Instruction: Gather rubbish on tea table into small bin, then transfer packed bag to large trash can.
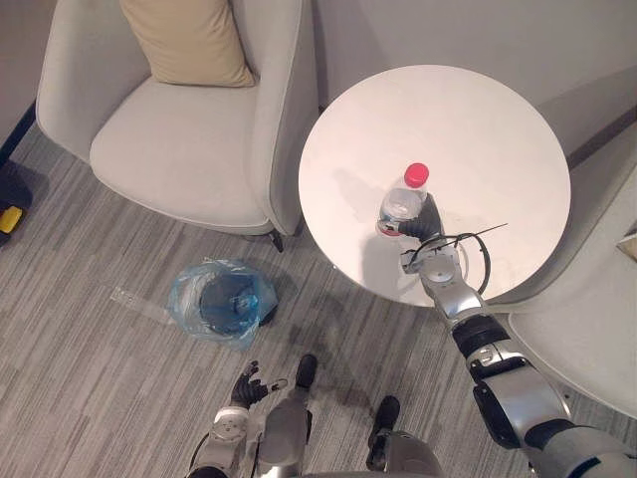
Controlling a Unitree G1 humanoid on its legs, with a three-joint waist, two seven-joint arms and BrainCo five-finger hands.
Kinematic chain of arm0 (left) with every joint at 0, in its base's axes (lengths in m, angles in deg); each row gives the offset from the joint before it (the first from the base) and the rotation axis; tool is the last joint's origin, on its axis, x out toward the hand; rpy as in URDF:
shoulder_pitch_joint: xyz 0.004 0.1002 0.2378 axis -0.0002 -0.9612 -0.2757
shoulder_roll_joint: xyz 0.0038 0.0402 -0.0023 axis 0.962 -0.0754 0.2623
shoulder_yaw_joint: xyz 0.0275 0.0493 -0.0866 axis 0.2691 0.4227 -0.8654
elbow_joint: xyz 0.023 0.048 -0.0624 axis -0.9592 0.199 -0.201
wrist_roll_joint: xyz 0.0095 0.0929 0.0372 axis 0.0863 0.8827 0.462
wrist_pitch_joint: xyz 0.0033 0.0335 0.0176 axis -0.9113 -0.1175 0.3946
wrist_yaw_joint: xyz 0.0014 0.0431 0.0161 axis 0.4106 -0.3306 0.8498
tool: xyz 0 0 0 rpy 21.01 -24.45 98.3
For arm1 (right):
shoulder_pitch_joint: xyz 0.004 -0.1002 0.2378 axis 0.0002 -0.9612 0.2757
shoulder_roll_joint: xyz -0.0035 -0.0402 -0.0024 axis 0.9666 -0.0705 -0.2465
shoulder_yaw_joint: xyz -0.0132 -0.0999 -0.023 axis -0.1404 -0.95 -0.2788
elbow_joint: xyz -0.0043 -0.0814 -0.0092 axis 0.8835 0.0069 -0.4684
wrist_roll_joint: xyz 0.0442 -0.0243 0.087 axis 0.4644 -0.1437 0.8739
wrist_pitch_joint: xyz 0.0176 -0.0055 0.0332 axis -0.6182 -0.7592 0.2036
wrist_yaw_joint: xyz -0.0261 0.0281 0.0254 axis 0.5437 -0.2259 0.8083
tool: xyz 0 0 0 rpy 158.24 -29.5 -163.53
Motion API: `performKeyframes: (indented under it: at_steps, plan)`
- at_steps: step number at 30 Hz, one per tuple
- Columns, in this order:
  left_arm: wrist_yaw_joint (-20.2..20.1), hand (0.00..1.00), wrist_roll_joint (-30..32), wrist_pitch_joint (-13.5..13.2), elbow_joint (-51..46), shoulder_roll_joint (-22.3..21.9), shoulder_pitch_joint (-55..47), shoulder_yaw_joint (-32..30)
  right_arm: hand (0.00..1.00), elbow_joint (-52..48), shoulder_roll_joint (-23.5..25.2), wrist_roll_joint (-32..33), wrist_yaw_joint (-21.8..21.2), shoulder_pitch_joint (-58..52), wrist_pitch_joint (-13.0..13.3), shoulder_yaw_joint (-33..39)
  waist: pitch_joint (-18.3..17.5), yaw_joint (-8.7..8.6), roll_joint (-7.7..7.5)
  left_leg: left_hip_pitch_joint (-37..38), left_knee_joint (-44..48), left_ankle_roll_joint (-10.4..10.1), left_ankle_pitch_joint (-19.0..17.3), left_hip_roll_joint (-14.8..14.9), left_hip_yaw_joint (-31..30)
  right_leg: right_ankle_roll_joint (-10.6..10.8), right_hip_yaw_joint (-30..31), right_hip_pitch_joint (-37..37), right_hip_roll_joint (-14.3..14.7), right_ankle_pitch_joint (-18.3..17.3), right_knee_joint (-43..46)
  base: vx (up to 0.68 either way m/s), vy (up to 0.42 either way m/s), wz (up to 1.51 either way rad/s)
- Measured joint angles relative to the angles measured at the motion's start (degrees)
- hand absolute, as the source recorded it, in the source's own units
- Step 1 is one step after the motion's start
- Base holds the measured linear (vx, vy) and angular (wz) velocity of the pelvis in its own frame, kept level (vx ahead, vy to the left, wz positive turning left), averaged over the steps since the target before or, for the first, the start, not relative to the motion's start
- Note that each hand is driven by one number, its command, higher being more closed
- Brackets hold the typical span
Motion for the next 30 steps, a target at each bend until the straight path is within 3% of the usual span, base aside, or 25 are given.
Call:
performKeyframes:
  at_steps: [2,7,12,15,19,23,25,30]
  plan:
    - [0.0,0.0,0.0,0.1,0.0,0.0,0.0,0.0,1.0,-1.1,0.2,0.0,-0.1,-0.6,-0.1,0.0,0.0,-0.01,0.0,0.1,0.1,0.0,0.0,0.1,-0.1,0.0,0.2,0.0,0.0,0.0,0.6,0.02,0.015,0.09]
    - [0.1,0.0,0.2,1.0,0.0,0.0,-0.1,-0.1,1.0,-16.1,0.1,-1.3,-1.0,-10.7,-0.3,0.1,0.0,-0.36,-0.02,2.5,0.1,0.0,-0.1,0.3,0.1,0.1,2.0,1.1,-0.3,0.0,2.8,0.02,0.013,-0.04]
    - [-0.2,0.0,2.9,2.3,0.8,0.4,-0.2,-0.8,1.0,-29.2,0.2,-3.6,-3.9,-23.2,0.3,0.5,-0.7,-2.11,-0.84,5.2,0.1,0.5,-0.6,0.7,3.2,0.6,6.0,1.2,-0.5,-0.4,5.1,0.01,0.013,-0.27]
    - [-0.6,0.0,4.1,2.8,2.3,0.8,-0.3,-0.7,1.0,-33.0,0.3,-5.7,-5.7,-30.3,0.3,1.9,-2.7,-3.02,-1.75,5.8,2.1,0.6,-3.1,0.8,5.1,2.0,7.9,1.7,-0.6,-1.3,5.2,0.02,-0.003,-0.36]
    - [-0.7,0.0,5.2,3.7,3.7,1.3,-2.0,-0.7,1.0,-37.5,2.7,-6.1,-6.6,-39.7,0.3,5.4,-6.9,-4.86,-2.87,7.5,2.2,0.6,-3.4,0.8,7.5,2.0,10.1,2.0,-0.7,-1.3,5.2,0.06,-0.002,-0.36]
    - [-1.4,0.0,6.1,3.9,5.1,1.3,-2.7,-0.1,1.0,-39.3,4.3,-8.1,-6.8,-45.9,0.4,7.2,-10.1,-5.54,-3.17,9.7,3.4,0.6,-5.6,1.8,10.6,2.0,12.2,3.2,-0.1,-1.3,4.6,0.05,0.001,-0.44]
    - [-1.6,0.0,6.8,4.0,5.8,1.3,-2.7,0.8,1.0,-39.3,4.9,-9.8,-7.0,-47.7,0.4,7.2,-10.6,-6.4,-3.36,10.6,3.5,0.6,-5.6,1.8,11.6,2.0,13.2,3.5,-0.1,-1.3,4.5,0.01,0.002,-0.29]
    - [-1.7,0.0,6.8,4.0,6.0,0.7,-2.7,2.0,1.0,-39.0,5.5,-10.9,-8.3,-50.2,0.4,7.0,-11.5,-6.7,-3.06,11.7,3.3,0.6,-5.6,2.1,14.8,2.0,16.0,3.4,0.1,-0.6,3.3,-0.04,0.008,-0.3]
